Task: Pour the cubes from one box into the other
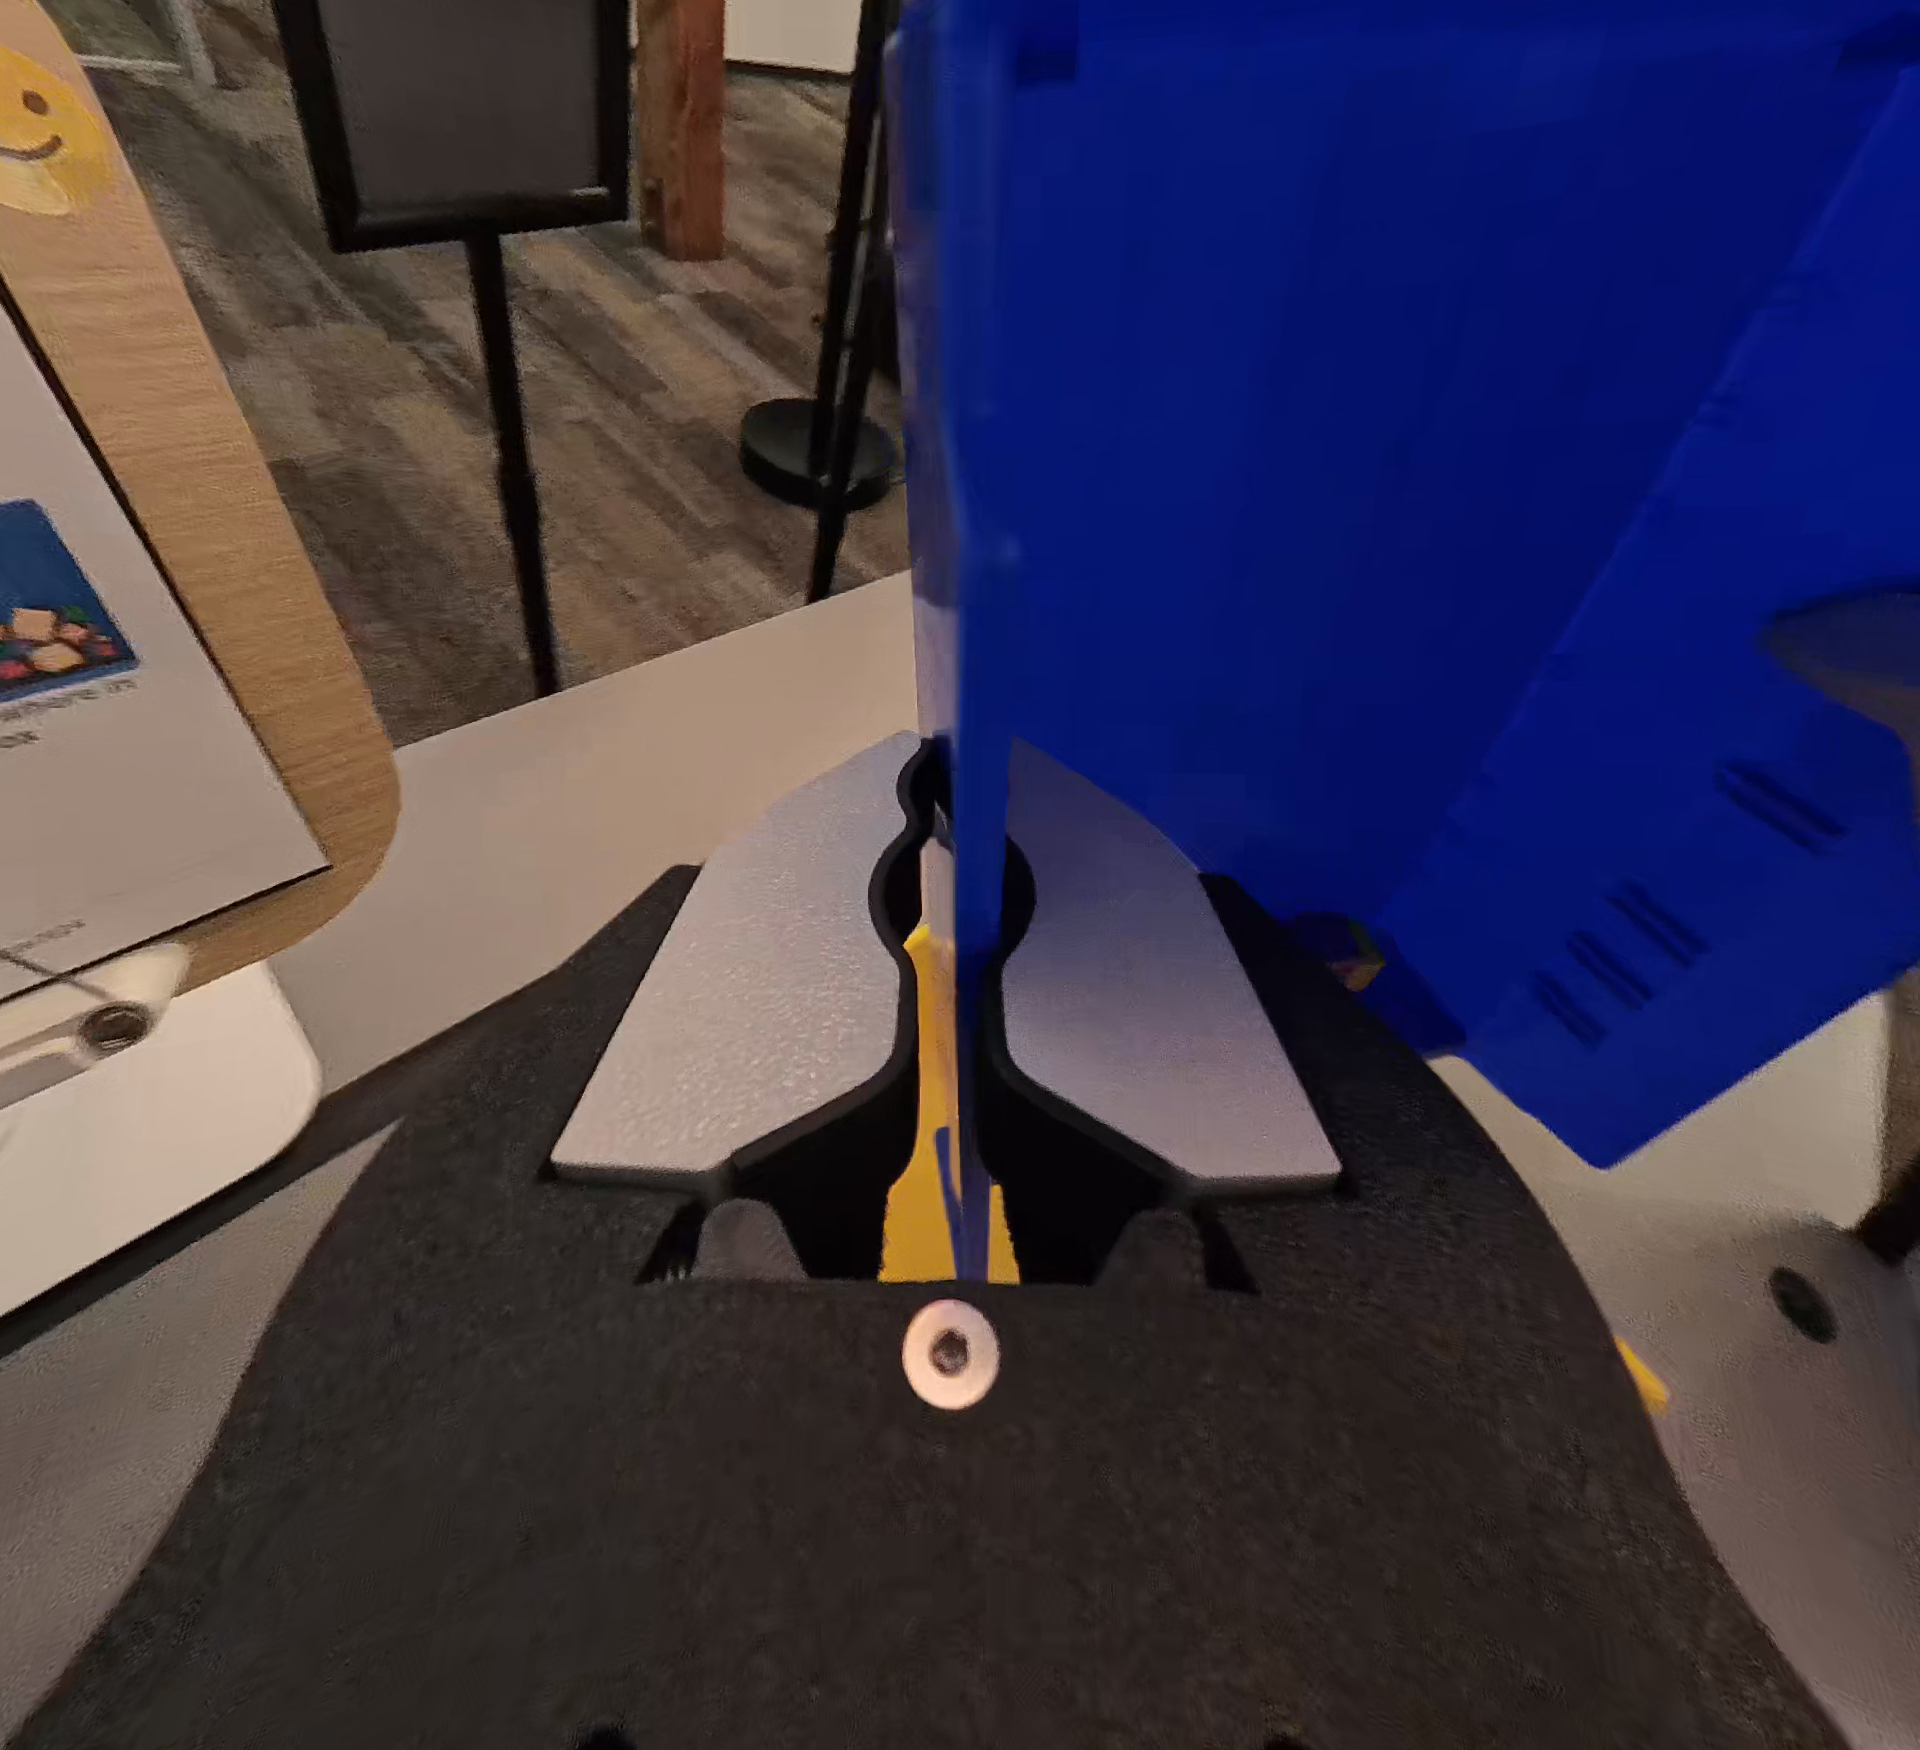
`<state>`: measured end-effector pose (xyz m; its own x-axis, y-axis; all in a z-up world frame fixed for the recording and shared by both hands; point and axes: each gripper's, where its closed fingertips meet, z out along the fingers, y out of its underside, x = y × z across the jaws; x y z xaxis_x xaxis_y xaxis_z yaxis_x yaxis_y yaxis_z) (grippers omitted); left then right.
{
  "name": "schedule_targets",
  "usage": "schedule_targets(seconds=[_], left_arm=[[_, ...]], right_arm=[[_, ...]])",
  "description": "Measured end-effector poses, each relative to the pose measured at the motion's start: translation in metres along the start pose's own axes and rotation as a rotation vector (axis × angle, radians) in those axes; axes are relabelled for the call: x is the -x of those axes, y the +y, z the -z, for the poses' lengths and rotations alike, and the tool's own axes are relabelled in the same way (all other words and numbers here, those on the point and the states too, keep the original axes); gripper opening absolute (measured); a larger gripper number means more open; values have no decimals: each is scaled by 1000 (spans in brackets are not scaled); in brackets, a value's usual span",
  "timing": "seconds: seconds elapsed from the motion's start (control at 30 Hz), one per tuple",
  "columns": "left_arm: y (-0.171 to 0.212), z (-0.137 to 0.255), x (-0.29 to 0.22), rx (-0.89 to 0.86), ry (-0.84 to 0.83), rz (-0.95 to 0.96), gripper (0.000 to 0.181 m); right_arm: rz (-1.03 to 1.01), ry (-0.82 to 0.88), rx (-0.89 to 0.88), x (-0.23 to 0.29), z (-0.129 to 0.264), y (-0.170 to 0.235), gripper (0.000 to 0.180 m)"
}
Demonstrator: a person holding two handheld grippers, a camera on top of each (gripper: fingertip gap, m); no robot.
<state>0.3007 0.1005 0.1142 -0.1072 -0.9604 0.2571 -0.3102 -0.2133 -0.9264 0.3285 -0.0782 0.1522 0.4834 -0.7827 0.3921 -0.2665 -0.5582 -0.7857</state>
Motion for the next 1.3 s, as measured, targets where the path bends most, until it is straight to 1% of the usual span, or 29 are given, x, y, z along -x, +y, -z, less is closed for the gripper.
schedule_targets(seconds=[0.03, 0.07, 0.13, 0.2, 0.23, 0.3, 0.37, 0.4, 0.47, 0.5, 0.57, 0.6, 0.67, 0.7, 0.77, 0.8, 0.83, 0.87, 0.93, 0.97, 1.0, 1.07, 1.1, 1.17, 1.2, 1.23, 1.27, 1.3], left_arm=[[-3, 1, -1, -23, 23, 19, 5], [-4, 1, -1, -33, 8, -8, 5], [-5, 2, -3, -27, -24, -53, 5], [-10, 4, -5, -63, 31, -1, 5], [-11, 4, -5, -74, 19, -18, 5], [-11, 4, -7, -64, -16, -67, 5], [-14, 5, -8, -91, 36, -13, 5], [-14, 5, -7, -103, 33, -21, 5], [-12, 4, -7, -83, -14, -56, 5], [-14, 6, -8, -108, 1, -36, 5], [-19, 7, -9, -161, 51, -21, 5], [-16, 4, -7, -141, 22, -40, 5], [-8, 1, -6, -77, -8, -27, 5], [-10, 3, -7, -99, 10, -12, 5], [-15, 6, -9, -156, 49, -18, 5], [-13, 4, -8, -139, 20, -40, 6], [-8, 1, -7, -98, -5, -38, 5], [-6, 0, -8, -86, -1, -15, 5], [-11, 4, -10, -131, 53, 9, 5], [-13, 4, -11, -147, 55, -19, 5], [-10, 2, -10, -125, 20, -47, 5], [-3, -2, -10, -69, 0, -27, 5], [-5, 1, -10, -99, 18, -9, 5], [-12, 4, -12, -172, 62, -21, 5], [-9, 1, -11, -152, 37, -44, 5], [-3, -2, -9, -104, 13, -49, 5], [1, -4, -9, -75, 13, -35, 5], [2, -4, -9, -80, 26, -20, 5]], right_arm=[[6, 4, -28, -2, 0, -2, 8], [2, -1, -37, -2, -1, -1, 8], [-17, 2, -5, -2, 1, 1, 8], [7, 24, -58, -5, 6, -5, 8], [7, 18, -64, -6, 5, -5, 8], [-18, 15, -19, -6, 3, -2, 8], [1, 30, -66, -8, 10, -8, 7], [15, 36, -82, -9, 8, -8, 8], [-15, 21, -21, -7, 3, -1, 7], [-19, 22, -27, -6, 7, -3, 7], [10, 43, -109, -9, 14, -12, 7], [21, 48, -94, -9, 9, -9, 7], [-6, 33, -4, -7, 0, 2, 7], [-16, 18, -8, -6, 3, 2, 7], [-5, 28, -100, -8, 10, -6, 7], [8, 40, -91, -9, 7, -4, 7], [-6, 36, -46, -8, 2, 1, 8], [-16, 27, -10, -7, 1, 5, 7], [-14, 20, -64, -8, 11, -1, 7], [4, 40, -98, -10, 11, -4, 7], [9, 45, -80, -10, 7, -1, 8], [-19, 26, 6, -9, -1, 10, 8], [-25, 13, -1, -7, 3, 9, 7], [1, 37, -104, -10, 13, -1, 7], [21, 51, -94, -10, 9, 1, 8], [10, 43, -44, -9, 3, 7, 8], [-6, 28, -2, -8, -1, 12, 8], [-19, 9, 14, -6, 0, 14, 8]])
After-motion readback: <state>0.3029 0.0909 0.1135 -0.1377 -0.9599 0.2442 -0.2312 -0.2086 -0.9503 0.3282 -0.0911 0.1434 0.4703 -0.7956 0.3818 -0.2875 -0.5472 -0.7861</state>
